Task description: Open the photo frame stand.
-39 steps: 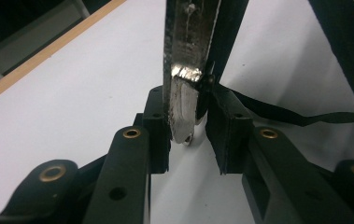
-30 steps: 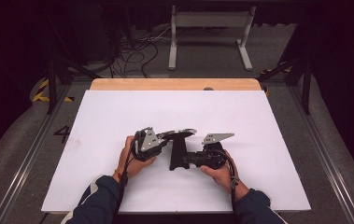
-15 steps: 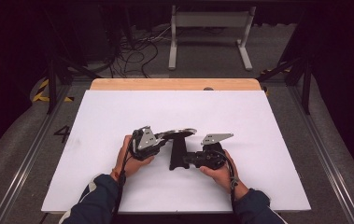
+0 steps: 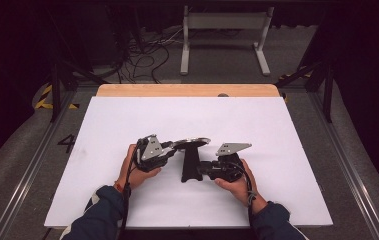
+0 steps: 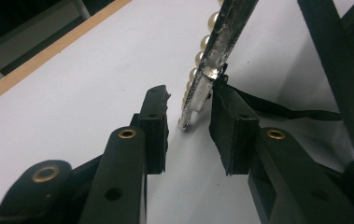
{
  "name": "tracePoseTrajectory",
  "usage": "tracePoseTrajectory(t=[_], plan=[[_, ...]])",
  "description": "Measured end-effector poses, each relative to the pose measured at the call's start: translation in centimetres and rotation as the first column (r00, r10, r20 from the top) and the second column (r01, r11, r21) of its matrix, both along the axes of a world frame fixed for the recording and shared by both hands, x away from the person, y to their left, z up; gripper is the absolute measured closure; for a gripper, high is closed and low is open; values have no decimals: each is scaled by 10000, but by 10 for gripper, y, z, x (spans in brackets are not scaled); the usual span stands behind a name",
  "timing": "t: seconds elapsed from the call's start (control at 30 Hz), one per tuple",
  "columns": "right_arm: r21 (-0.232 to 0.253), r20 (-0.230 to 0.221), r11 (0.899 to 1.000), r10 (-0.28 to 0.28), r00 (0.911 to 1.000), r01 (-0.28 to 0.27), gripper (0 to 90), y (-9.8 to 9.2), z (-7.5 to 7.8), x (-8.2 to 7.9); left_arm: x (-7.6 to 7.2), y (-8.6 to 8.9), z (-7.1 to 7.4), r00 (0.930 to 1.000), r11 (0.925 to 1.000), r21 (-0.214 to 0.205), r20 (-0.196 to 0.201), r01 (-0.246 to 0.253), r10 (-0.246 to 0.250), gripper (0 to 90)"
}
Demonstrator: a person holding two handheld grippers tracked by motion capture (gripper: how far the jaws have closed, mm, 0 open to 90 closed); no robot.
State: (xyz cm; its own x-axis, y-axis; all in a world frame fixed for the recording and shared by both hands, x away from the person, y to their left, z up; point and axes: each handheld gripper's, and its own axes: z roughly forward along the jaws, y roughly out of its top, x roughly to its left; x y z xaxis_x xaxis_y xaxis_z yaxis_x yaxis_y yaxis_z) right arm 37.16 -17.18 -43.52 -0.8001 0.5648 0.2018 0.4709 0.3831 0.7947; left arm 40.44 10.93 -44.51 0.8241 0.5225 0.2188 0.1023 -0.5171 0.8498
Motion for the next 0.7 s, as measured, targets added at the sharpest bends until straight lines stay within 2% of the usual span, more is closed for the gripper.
tracePoseTrajectory(t=[0.33,0.53,0.7], plan=[[-109,680,9998,-153,9976,161,719,-5,15,-9,-1,0,0,9998,9998,-7,-91,175,-175,632],[-53,1248,9994,-325,9917,335,718,-10,25,-19,-2,-1,3,9994,9992,183,79,345,-347,606],[93,1698,9989,-478,9843,469,785,-11,32,-28,-3,-5,2,9989,9981,396,0,462,-462,598]])
